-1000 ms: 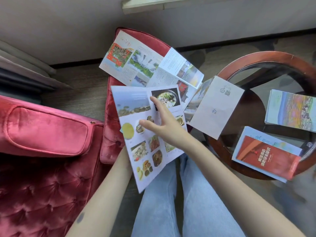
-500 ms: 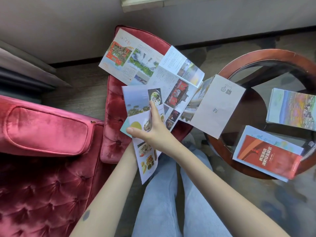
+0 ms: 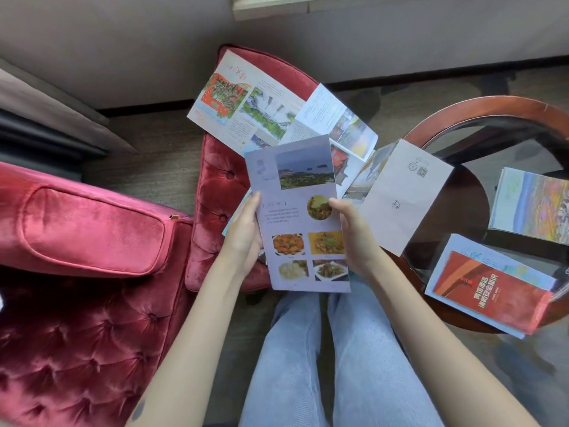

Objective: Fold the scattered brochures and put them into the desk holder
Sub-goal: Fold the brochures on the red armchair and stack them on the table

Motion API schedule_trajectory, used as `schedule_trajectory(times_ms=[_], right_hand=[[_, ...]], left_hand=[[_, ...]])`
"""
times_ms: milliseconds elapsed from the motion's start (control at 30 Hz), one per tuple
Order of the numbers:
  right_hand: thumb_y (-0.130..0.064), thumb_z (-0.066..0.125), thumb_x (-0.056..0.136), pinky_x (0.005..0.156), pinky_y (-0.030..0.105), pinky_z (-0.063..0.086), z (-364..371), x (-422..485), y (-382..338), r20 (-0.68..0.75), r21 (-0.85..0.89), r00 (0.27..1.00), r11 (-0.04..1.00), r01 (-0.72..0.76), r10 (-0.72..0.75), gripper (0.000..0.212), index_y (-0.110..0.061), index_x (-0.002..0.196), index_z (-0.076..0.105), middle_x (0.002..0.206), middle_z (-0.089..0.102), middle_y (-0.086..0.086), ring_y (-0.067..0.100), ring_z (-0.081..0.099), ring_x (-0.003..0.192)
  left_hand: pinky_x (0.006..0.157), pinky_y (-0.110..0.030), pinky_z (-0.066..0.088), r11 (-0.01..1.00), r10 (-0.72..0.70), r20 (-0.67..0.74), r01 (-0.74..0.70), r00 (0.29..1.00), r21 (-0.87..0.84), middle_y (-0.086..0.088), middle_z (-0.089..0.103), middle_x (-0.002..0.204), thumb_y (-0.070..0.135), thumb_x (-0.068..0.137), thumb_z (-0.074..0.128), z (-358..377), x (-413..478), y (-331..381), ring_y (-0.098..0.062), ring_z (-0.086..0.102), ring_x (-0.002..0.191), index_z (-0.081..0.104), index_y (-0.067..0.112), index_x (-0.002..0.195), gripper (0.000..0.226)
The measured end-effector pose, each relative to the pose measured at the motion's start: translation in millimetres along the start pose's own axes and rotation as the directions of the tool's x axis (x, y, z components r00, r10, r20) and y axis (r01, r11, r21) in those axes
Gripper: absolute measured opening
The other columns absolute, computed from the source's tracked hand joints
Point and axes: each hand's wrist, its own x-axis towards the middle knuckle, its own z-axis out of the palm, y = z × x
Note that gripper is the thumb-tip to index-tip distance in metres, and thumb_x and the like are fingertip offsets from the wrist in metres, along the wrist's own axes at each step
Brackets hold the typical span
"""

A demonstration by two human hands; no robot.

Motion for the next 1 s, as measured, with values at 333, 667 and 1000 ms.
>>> schedule_trajectory(times_ms=[333, 667, 1000], right_hand=[[-0.011, 0.069, 0.082, 0.086, 0.034, 0.055, -7, 8, 6, -0.226, -0.321, 0.955, 0.940, 0.115, -0.194, 0.027, -0.026, 0.102, 0.059, 0.106, 0.070, -0.003, 0.014, 0.067, 0.099], [0.017, 0.061, 0.076, 0.073, 0.016, 0.052, -18, 4, -5, -0.205, -0.385, 0.902, 0.878, 0.284, -0.381, 0.051, -0.034, 0.078, 0.068, 0.075, 0.070, -0.020, -0.005, 0.062, 0.076], [0.024, 0.054, 0.077, 0.069, 0.007, 0.048, -24, -1, -19, -0.195, -0.425, 0.877, 0.844, 0.327, -0.438, 0.033, -0.007, 0.081, 0.064, 0.076, 0.070, -0.021, -0.007, 0.063, 0.077]], left_hand=[[0.077, -0.016, 0.052, 0.937, 0.266, 0.098, -0.281, 0.959, 0.210, 0.012, 0.070, 0.108, 0.022, 0.096, 0.046, -5, -6, 19, -0.005, 0.065, 0.101, 0.054, 0.018, 0.124, 0.029], [0.094, -0.020, 0.046, 0.825, 0.440, 0.196, -0.481, 0.876, 0.298, 0.013, 0.062, 0.121, -0.005, 0.084, 0.060, -17, -2, 32, -0.002, 0.061, 0.108, 0.017, 0.035, 0.143, 0.083], [0.087, -0.031, 0.053, 0.250, 0.575, 0.469, -0.690, 0.670, 0.679, 0.021, 0.054, 0.109, 0.017, 0.082, 0.069, -34, -2, 73, 0.003, 0.062, 0.091, 0.053, 0.032, 0.120, 0.044]])
